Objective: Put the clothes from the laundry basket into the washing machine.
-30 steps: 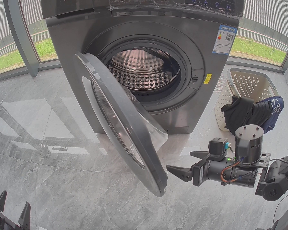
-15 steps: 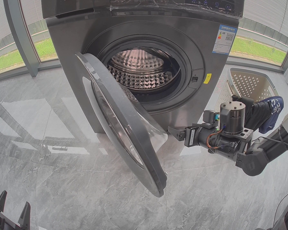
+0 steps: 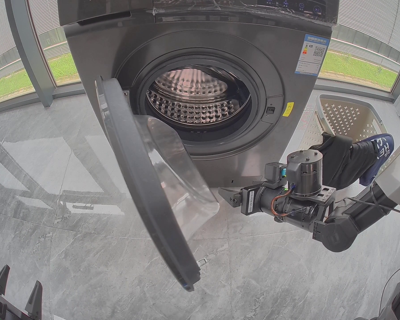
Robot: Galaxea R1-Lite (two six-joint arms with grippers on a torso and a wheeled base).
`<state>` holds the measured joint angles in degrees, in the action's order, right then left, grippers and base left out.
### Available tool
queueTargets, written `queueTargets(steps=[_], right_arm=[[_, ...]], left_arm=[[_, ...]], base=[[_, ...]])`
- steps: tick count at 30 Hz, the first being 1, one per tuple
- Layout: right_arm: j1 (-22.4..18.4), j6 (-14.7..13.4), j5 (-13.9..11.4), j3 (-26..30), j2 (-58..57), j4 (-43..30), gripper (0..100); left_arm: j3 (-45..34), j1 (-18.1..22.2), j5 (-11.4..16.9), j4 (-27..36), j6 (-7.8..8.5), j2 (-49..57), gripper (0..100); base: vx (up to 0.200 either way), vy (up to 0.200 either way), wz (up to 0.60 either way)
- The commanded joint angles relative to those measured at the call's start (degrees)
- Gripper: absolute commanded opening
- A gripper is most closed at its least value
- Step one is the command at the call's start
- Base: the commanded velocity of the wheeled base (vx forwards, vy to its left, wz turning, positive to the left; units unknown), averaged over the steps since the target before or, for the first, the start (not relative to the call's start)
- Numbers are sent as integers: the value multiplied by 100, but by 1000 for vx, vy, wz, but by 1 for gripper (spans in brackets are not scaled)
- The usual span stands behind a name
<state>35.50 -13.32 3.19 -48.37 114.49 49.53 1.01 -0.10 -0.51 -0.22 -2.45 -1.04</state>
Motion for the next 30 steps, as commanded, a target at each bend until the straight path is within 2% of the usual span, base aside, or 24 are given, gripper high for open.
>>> queueTargets(steps=[1,5,12,21,30], right_arm=[[54,-4,15,-32,3,13,100],[54,-12,23,-111,47,22,100],[106,-39,15,-243,266,22,100],[651,-39,15,-392,548,373,100],[440,-30,6,-832,715,391,100]], left_arm=[[-101,1,-2,-4,-1,68,100],[-101,1,-2,-4,-1,68,100],[-101,1,-10,-4,-1,68,100],[-101,1,-2,-4,-1,68,100],[-101,1,-2,-4,-1,68,100]], base=[[0,0,0],[0,0,0],[-171,0,0],[0,0,0],[0,0,0]])
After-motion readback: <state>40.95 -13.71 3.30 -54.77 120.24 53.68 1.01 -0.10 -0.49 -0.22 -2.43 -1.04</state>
